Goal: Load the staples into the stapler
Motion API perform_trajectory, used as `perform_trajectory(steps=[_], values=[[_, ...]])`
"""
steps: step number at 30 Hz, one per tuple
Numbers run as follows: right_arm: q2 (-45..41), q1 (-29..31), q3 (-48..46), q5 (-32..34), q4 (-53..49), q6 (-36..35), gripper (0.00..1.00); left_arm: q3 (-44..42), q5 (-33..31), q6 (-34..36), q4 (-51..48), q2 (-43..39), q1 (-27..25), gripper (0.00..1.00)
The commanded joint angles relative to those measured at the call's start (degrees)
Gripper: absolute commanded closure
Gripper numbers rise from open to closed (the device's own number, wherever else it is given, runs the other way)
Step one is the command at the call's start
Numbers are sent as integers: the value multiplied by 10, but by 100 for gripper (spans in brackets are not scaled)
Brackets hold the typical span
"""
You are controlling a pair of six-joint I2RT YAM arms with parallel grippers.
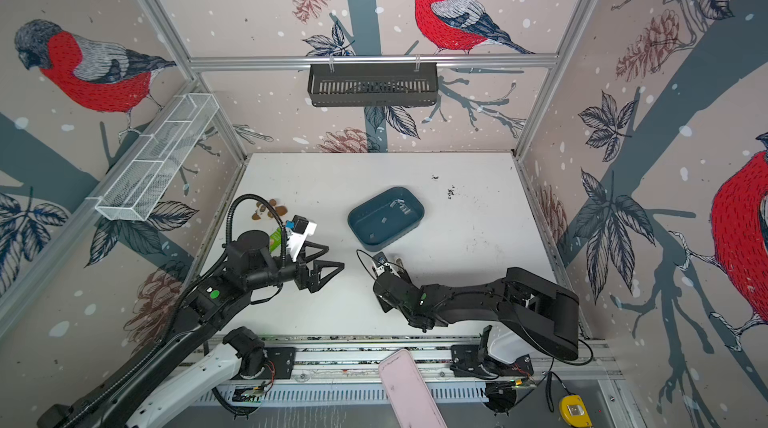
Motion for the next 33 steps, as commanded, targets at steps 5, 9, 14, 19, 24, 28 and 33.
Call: perform_trajectory(steps=[5, 9, 14, 19, 24, 28, 33], values=[[-18, 0, -8, 5, 2, 7, 90, -1, 2, 8, 11, -1, 0, 2], [-33, -2, -18, 1, 3, 3, 90, -1, 3, 8, 11, 0, 1, 2], [-31, -7, -20, -10, 4, -1, 90, -1, 4, 7, 11, 1, 0, 2], [-16, -7, -16, -20, 11, -3, 90, -1, 3, 7, 11, 1, 0, 2], [-5, -6, -12, -21, 15, -3, 90, -2, 3, 8, 11, 1, 0, 2], [-3, -6, -13, -21, 16, -2, 90, -1, 3, 8, 11, 0, 1, 2], [-2, -5, -13, -21, 16, 0, 90, -1, 3, 8, 11, 2, 1, 2]])
